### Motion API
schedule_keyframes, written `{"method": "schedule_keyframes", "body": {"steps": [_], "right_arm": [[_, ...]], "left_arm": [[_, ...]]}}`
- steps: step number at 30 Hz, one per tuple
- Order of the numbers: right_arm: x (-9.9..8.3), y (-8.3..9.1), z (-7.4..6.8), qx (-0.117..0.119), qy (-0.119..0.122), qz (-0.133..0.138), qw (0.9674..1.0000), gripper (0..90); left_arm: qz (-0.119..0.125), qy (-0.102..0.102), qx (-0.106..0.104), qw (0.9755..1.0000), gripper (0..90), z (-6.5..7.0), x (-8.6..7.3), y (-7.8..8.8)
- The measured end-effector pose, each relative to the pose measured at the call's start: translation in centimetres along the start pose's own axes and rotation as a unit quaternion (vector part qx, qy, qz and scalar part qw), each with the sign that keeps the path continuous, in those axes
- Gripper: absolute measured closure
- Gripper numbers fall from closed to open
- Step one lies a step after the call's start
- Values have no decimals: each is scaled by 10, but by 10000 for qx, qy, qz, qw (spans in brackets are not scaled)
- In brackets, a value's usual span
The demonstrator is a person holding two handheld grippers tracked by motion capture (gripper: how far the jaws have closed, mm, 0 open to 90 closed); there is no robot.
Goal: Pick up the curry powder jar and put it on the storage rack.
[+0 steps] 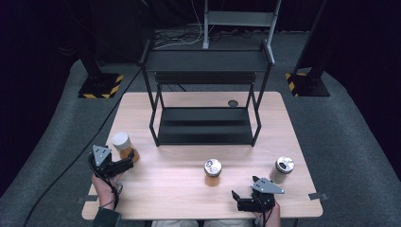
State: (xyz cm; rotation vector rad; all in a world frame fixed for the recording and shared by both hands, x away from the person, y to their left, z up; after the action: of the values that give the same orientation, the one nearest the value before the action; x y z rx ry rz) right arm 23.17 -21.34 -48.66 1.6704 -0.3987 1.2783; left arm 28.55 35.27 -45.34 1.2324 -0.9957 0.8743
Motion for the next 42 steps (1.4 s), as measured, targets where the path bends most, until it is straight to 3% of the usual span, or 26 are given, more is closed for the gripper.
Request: {"method": "schedule_keyframes", "body": {"steps": [17, 22, 32, 42], "right_arm": [[0, 0, -1, -13, 27, 1, 10000, 1], [0, 0, -1, -23, 41, 12, 10000, 2], [0, 0, -2, -38, 46, 8, 10000, 3], [0, 0, -2, -36, 38, -9, 10000, 3]], "left_arm": [[-63, -31, 172, 9998, 1, 0, 4, -20], [70, -50, 147, 9999, 116, -1, 0, -20], [38, 7, 15, 10000, 277, -4, -4, -25], [142, -21, -39, 9999, 341, -4, -7, -25]]}}
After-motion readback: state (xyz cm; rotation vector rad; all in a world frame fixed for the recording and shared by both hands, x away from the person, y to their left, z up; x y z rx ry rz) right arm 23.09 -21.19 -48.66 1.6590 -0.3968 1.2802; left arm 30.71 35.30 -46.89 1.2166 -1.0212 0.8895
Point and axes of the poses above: each handheld gripper's, and its own axes: y roughly backward along the jaws, x roughly out of its top, z roughly to its right, the point moved 4 cm from there along -y, roughly forward along the jaws, and after that the axes turned 2 degrees about y, right-handed, at the moved point
